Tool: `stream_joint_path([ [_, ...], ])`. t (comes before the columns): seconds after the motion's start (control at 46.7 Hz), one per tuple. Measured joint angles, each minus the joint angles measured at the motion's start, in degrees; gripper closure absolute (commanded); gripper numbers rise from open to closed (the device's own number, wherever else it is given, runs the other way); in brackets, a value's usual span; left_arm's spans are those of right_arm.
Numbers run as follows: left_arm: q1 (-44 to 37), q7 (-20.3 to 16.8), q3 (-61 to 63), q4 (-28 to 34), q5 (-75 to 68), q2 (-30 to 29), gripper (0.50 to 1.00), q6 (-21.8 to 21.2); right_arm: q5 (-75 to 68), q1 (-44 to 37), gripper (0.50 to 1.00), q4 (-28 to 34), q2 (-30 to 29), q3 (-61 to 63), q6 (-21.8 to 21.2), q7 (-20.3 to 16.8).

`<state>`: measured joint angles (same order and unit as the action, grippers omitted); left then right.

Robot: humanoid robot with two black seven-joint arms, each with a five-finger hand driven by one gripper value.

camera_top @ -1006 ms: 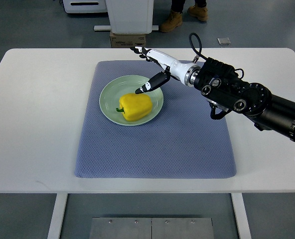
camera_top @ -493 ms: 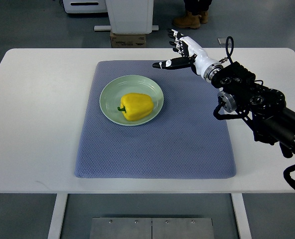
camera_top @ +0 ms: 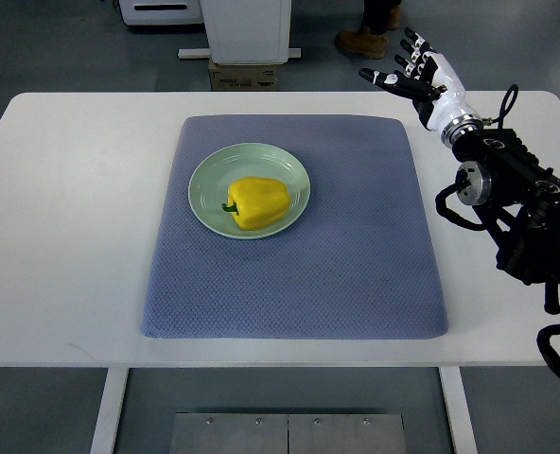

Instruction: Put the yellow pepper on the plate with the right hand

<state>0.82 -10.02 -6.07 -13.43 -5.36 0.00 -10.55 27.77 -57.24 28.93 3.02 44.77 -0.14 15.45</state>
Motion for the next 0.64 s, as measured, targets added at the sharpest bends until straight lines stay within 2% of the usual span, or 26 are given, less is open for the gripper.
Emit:
stream_joint_path([
  [0.236,0.0,0.0,0.0,-0.01,0.0,0.0,0.5,0.0,0.04,2.46,0.5,-0.05,0.25,6.7,-0.01,0.42],
  [0.642,-0.02,0.0,0.0,0.01,0.0,0.0,0.5,0.0,0.01,8.33,0.5,0.17,1.91,11.5,-0.01,0.36],
])
